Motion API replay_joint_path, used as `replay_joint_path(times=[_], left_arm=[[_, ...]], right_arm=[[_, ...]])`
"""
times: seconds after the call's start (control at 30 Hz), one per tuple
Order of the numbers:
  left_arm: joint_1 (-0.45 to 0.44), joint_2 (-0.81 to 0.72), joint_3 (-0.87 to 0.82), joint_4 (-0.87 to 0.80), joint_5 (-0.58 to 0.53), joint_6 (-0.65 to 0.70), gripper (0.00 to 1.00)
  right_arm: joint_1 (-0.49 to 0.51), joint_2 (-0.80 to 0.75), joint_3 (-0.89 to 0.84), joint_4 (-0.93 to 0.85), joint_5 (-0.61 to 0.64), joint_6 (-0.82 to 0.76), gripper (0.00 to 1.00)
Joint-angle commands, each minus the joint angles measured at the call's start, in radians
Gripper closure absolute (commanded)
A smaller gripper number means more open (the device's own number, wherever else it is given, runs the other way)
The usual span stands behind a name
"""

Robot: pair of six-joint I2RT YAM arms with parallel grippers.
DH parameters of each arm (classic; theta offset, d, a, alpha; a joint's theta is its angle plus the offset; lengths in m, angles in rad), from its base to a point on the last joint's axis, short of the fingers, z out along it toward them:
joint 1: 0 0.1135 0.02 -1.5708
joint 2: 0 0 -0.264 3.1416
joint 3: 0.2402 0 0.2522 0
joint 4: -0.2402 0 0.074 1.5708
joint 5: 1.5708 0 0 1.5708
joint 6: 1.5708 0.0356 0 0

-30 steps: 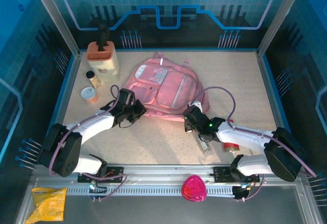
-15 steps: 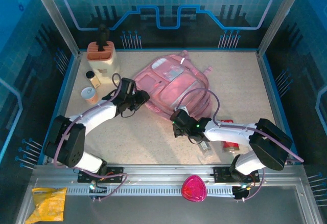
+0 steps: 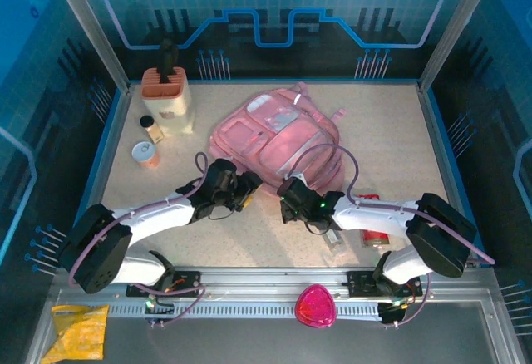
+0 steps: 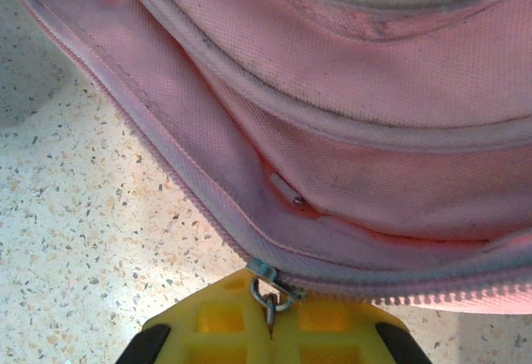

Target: Pack the student bag

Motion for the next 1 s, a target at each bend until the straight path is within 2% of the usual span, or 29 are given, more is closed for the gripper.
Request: replay_joint_path(times=[0.0,0.1,0.4,0.5,0.63,0.73,0.87,0.97], left_arm=[[-0.024,0.025,-0.014,0.117,-0.067,-0.129,0.37],[-0.058,0.069,0.006,0.142,-0.078,-0.168,0.39],[-0.164,0.213,0.027,0.217,-0.154,-0.302,0.51],[-0.163,0.274,0.044,0.297,-0.156,-0.31,0.63],[-0.162,0.297,0.062,0.282,-0.185,-0.292,0.84],[-0.145,0.268,0.058,0.232,-0.217,-0.254,1.0],[-0.063,0.192,0.049,0.129,-0.211,-0.161,1.0],[0.031,0.121,0.05,0.048,-0.175,-0.068,1.0]], right_arm=[[0.017,-0.026,-0.015,0.028,-0.023,0.016,1.0],[0.018,-0.019,-0.01,0.024,-0.026,0.018,1.0],[0.02,-0.032,-0.01,0.024,-0.011,0.013,1.0],[0.019,-0.03,-0.01,0.024,-0.006,0.012,1.0],[0.019,-0.036,-0.002,0.0,0.008,0.005,1.0],[0.02,-0.057,0.002,-0.052,0.052,-0.001,1.0],[0.009,-0.114,-0.016,-0.121,0.111,-0.016,1.0],[-0.049,-0.165,-0.061,-0.145,0.089,-0.024,1.0]])
